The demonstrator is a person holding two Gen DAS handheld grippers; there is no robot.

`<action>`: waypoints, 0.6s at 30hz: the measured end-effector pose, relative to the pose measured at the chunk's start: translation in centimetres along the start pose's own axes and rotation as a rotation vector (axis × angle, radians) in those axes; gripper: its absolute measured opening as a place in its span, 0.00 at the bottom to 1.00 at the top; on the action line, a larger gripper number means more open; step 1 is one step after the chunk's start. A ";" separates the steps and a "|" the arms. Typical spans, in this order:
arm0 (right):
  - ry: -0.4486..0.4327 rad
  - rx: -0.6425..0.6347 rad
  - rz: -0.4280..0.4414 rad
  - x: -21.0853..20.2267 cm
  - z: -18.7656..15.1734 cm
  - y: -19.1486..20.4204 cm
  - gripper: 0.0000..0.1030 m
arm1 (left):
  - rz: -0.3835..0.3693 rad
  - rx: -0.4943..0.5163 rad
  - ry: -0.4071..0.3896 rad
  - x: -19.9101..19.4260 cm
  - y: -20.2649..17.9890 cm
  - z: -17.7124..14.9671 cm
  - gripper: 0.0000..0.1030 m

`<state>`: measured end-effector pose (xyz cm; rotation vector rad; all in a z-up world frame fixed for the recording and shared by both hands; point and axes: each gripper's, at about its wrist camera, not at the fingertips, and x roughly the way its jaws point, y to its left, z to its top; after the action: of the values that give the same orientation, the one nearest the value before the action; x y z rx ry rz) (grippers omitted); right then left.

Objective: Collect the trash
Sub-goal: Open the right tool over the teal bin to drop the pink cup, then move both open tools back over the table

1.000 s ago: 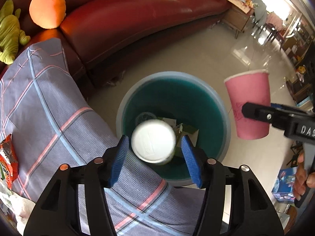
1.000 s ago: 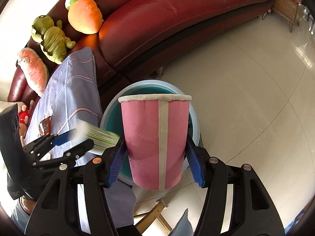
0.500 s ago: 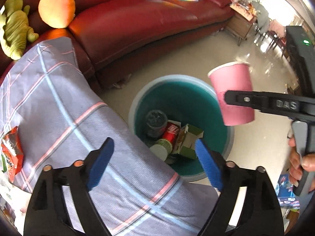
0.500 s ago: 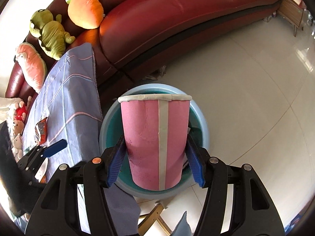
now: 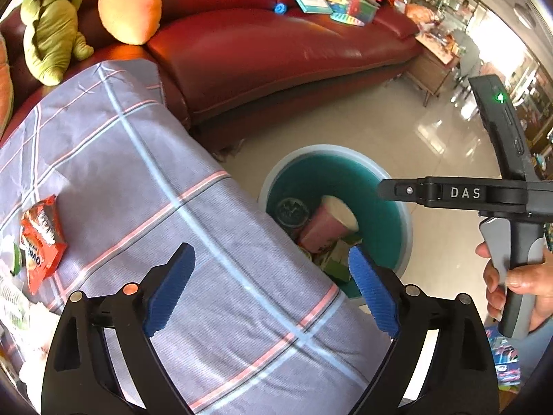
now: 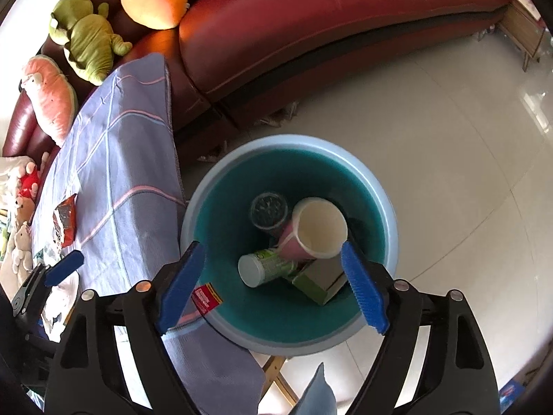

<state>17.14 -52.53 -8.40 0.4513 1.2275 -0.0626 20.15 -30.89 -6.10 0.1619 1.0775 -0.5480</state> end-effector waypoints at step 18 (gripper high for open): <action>-0.033 -0.048 -0.029 -4.1 -4.3 4.7 0.82 | -0.010 -0.053 -0.041 -4.4 2.8 -4.4 0.91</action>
<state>13.23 -47.49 -4.36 0.3893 1.2009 -0.0649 16.45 -25.31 -4.79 0.0984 1.0520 -0.5286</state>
